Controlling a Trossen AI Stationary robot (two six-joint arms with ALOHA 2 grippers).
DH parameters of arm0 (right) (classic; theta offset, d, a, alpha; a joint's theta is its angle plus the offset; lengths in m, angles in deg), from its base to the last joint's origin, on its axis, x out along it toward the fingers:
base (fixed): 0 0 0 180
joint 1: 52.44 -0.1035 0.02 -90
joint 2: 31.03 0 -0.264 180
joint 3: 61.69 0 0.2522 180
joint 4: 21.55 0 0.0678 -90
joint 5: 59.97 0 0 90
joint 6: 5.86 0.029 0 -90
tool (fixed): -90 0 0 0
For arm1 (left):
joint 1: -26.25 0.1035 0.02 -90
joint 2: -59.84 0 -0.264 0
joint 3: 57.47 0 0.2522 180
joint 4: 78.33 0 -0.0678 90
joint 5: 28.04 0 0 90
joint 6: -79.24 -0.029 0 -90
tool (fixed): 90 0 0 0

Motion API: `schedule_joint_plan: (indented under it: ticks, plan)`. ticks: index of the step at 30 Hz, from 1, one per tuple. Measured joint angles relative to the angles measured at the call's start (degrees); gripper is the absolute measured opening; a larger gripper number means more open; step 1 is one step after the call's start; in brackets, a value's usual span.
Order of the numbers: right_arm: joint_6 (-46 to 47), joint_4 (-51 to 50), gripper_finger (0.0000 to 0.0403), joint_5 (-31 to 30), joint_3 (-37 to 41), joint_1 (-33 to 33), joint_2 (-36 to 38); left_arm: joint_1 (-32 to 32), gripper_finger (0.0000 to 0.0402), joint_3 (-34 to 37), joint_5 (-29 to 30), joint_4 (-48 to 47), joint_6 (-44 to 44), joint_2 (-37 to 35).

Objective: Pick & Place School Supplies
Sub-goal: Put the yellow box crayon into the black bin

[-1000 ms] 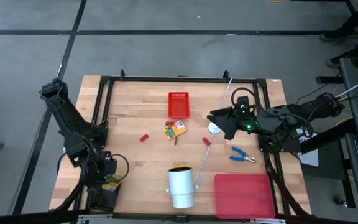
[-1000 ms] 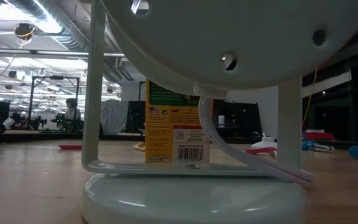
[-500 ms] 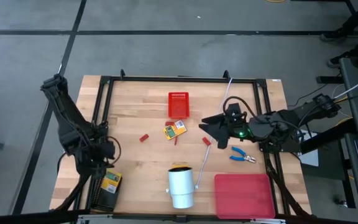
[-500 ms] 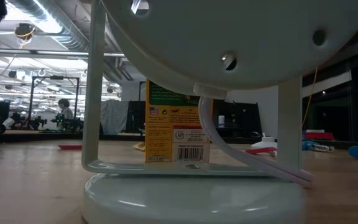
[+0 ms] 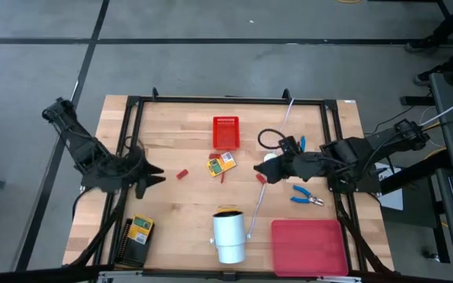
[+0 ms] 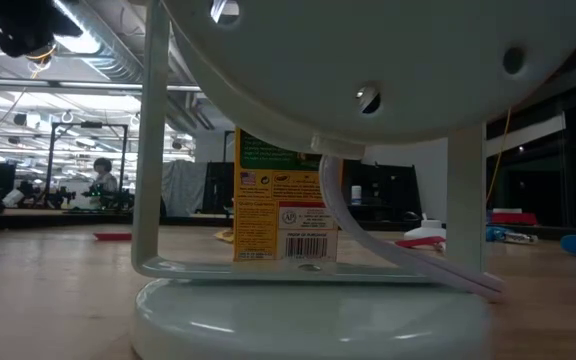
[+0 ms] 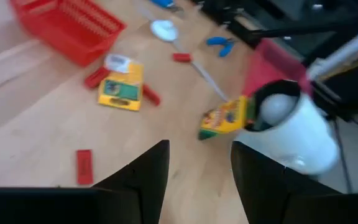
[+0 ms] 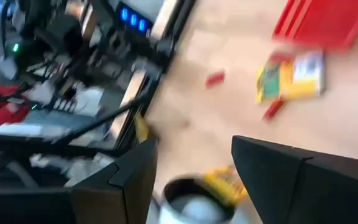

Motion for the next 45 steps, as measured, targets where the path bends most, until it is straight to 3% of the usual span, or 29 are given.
schedule_joint_plan:
  ticks: [5,9,14,19,22,31,36,45]
  plan:
    - [10.4,0.4,0.0212,15.0,0.0,2.9,-1.8,6.6,0.0169,0.0,-7.3,-0.1,1.1,-0.4]
    - [14.6,2.6,0.0212,24.7,0.0,5.0,-3.4,8.0,0.0179,0.0,-6.4,0.1,-0.9,-0.7]
    - [11.8,4.6,0.0212,31.6,0.0,8.4,-5.6,6.6,0.0181,0.0,-1.2,0.5,-13.6,1.9]
    - [7.6,4.1,0.0212,29.2,-0.1,10.6,-5.9,4.4,0.0176,0.1,7.4,3.4,-32.0,8.8]
    - [6.7,3.4,0.0212,27.0,0.0,11.6,-5.5,3.0,0.0177,2.6,11.6,11.4,-39.3,12.7]
    - [6.3,3.6,0.0212,17.7,-0.1,8.8,-4.0,0.3,0.0178,17.8,8.3,48.3,-36.7,23.7]
    - [6.3,3.2,0.0212,11.2,0.0,5.6,-3.7,0.2,0.0171,18.8,7.7,61.1,-44.6,34.5]
    - [10.5,3.1,0.0212,6.8,0.0,3.2,-3.7,3.1,0.0175,18.8,4.4,85.7,-51.1,49.3]
